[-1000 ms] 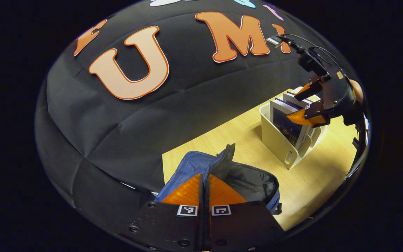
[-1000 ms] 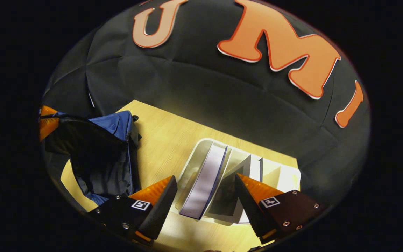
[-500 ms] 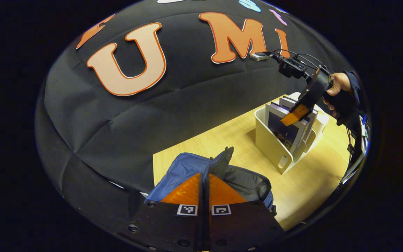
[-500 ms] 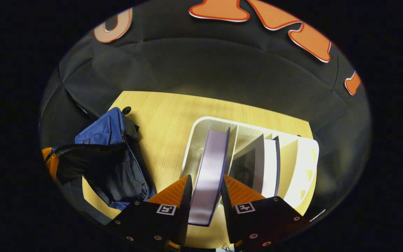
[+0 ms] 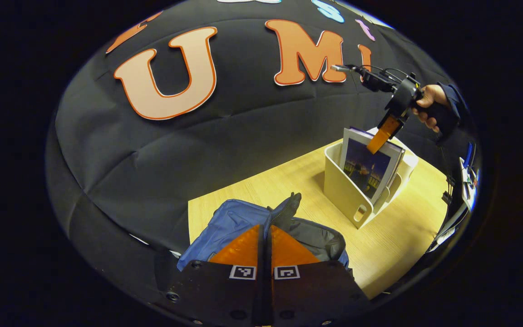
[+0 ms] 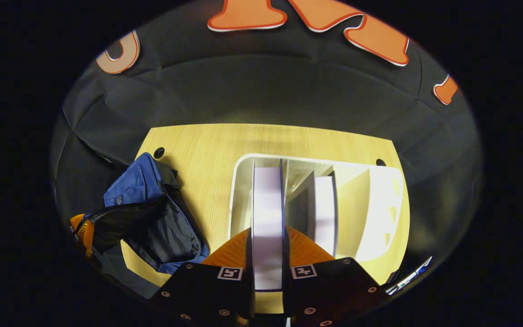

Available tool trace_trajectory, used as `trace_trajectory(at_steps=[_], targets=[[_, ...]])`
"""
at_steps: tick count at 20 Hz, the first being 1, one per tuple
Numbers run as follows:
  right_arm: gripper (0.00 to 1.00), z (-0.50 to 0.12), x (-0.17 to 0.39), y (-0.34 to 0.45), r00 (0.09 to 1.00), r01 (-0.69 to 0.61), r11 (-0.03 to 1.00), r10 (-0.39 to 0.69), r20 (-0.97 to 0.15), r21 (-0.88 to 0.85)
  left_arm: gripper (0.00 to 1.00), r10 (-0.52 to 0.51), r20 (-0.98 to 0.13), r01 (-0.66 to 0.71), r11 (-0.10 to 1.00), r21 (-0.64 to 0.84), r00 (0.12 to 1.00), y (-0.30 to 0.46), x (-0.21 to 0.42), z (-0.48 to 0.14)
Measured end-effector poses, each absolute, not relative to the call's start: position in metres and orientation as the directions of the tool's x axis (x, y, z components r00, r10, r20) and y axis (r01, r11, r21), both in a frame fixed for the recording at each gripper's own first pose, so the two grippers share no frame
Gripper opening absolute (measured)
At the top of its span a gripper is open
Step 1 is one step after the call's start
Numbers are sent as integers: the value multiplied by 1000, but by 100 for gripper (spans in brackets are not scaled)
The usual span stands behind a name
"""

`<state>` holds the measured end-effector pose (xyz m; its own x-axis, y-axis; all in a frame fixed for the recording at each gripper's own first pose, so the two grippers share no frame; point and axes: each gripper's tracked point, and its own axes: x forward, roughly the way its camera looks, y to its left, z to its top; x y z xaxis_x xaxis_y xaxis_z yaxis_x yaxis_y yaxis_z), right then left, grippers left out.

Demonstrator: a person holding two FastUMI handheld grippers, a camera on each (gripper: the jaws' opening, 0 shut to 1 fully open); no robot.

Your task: Open the schoolbag, grab two books from the bookshelf and put them into the schoolbag.

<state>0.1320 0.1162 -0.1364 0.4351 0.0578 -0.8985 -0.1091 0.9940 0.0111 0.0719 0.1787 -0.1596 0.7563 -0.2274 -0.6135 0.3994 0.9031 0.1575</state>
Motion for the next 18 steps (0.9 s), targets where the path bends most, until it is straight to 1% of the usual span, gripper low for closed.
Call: trace_trajectory(at_steps=[5,12,15,18], targets=[[23,-78,115,111,484,-127,989,133,-865,80,0,-228,-610,392,908,148,759,183,75,-154],[23,-9,91,108,584,-143,968,250,-773,205,0,-221,-655,394,910,129,723,189,86,-136],[23,-1,77,119,605,-144,944,321,-729,297,0,-216,-665,385,916,116,715,188,93,-131],[23,-15,69,132,591,-135,911,389,-707,389,0,-218,-675,376,922,95,705,184,93,-126]])
